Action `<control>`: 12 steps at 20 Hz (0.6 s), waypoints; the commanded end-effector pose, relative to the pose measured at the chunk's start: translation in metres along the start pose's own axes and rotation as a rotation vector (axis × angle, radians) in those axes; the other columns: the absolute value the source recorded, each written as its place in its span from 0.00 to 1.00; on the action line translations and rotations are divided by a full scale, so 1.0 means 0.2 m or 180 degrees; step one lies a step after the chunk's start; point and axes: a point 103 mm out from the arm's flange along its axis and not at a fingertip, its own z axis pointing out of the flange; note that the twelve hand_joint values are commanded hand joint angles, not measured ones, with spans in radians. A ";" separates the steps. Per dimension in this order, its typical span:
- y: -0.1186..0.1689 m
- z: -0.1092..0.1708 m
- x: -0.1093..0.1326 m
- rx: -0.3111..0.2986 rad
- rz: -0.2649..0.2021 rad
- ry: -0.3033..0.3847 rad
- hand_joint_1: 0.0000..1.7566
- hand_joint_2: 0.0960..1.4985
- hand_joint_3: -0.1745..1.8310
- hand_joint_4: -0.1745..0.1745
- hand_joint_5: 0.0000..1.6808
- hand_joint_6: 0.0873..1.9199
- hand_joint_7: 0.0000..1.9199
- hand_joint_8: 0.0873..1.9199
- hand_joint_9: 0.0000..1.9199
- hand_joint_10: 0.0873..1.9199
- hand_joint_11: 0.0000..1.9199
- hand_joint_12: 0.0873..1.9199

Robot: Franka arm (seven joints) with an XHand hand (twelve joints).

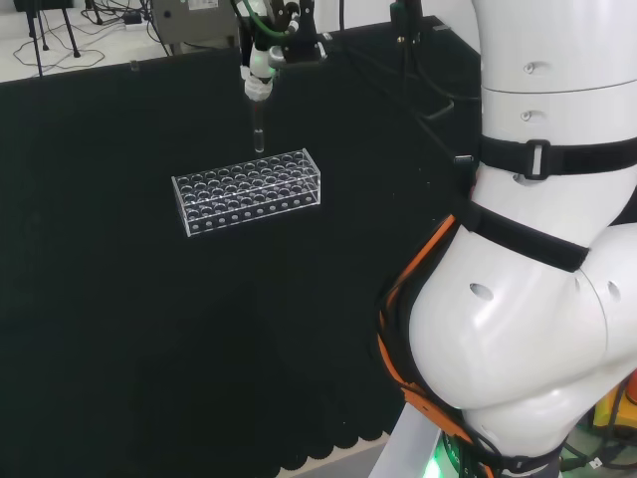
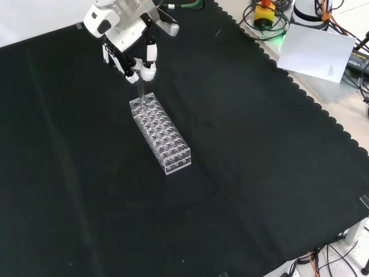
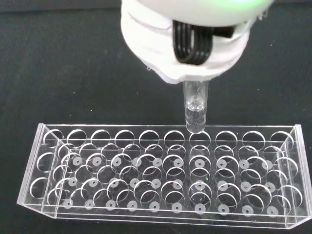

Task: Put the test tube back in the rack.

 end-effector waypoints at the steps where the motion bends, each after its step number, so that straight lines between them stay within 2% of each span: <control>1: 0.02 0.03 0.00 0.0046 -0.0004 -0.0003 0.81 0.51 0.20 0.00 0.84 0.08 0.91 0.18 0.74 0.11 0.50 0.58; 12: 0.04 0.07 -0.01 0.0101 0.0001 0.0034 0.81 0.51 0.20 0.00 0.84 0.08 0.91 0.18 0.74 0.11 0.50 0.58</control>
